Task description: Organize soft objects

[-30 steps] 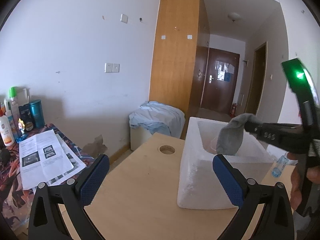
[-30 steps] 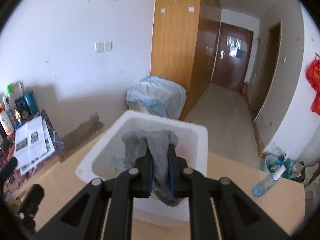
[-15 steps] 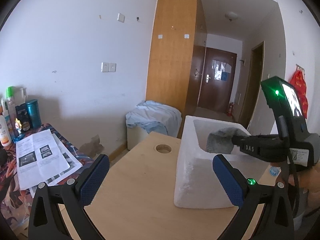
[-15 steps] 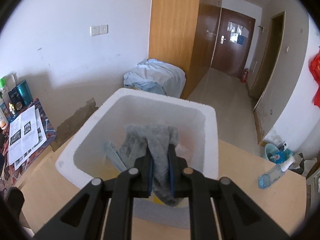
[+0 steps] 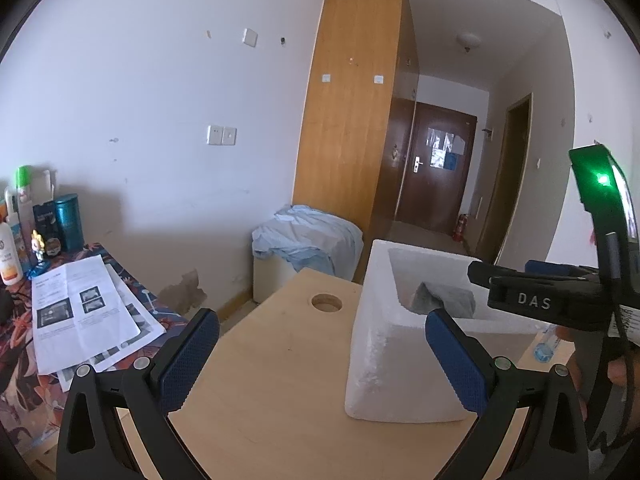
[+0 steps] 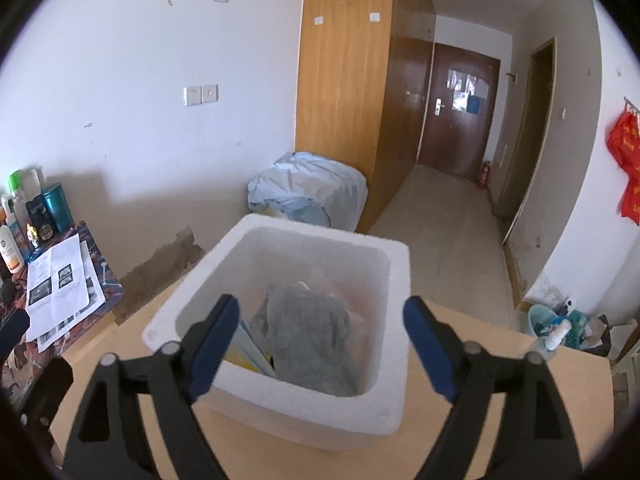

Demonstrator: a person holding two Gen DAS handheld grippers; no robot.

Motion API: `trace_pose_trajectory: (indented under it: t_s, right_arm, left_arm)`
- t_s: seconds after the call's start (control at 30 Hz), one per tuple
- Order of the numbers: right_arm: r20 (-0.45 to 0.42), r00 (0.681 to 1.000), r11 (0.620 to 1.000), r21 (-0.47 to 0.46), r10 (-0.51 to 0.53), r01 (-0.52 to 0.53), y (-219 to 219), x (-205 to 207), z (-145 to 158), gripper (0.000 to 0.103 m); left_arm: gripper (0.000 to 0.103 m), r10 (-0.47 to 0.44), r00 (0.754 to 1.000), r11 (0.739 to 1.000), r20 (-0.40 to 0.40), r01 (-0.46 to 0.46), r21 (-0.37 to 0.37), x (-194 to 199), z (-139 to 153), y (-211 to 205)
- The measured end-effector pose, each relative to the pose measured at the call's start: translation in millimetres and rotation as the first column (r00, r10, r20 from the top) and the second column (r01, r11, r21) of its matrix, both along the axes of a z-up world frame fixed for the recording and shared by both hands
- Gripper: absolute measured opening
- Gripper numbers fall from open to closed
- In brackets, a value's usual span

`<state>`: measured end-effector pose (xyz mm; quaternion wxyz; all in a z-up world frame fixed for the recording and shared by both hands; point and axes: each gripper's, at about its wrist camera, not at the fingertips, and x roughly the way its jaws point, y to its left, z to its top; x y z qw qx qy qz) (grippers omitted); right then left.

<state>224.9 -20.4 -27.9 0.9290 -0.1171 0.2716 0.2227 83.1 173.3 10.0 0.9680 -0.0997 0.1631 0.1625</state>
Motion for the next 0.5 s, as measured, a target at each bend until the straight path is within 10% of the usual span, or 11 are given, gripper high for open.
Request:
trace_pose_trajectory:
  t_s: [0.5]
  right_arm:
    - [0.019,0.999,0.998,0.042,-0.038,0.037,-32,-30,10,0.089]
  left_arm:
    - [0.103,-0.042,0.999,0.999,0.015,0.042,0.009,-12,7,-20]
